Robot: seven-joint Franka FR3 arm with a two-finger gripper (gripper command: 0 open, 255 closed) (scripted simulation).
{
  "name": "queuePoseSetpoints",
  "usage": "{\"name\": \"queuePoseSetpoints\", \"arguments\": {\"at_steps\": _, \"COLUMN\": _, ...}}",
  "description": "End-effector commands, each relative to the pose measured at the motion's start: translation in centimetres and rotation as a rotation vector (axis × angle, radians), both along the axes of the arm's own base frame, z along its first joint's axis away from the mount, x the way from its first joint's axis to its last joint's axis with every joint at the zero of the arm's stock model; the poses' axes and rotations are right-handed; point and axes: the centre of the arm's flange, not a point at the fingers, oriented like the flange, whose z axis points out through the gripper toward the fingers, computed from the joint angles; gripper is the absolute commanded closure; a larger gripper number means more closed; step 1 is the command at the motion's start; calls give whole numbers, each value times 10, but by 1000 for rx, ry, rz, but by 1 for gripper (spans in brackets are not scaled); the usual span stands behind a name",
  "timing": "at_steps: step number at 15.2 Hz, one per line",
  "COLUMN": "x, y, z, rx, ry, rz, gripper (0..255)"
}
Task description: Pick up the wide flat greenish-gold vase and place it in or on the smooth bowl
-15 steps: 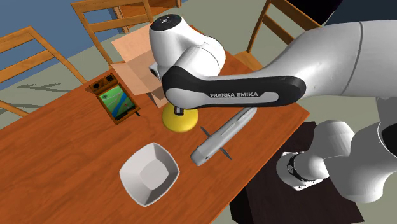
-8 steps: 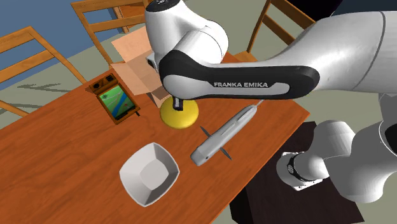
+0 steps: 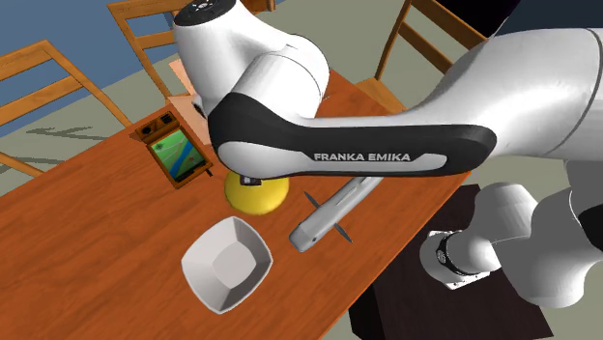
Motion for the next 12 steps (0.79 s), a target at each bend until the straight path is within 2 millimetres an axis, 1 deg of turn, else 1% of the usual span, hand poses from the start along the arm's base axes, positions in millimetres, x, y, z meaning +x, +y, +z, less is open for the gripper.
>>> {"name": "queuePoseSetpoints", "arguments": {"at_steps": 1, "x": 15, "y": 19, "z": 4, "rx": 0, "ry": 0, "rz": -1, "gripper": 255}}
{"name": "queuePoseSetpoints", "arguments": {"at_steps": 12, "x": 100, "y": 134, "z": 30, "rx": 0, "ry": 0, "rz": -1, "gripper": 255}}
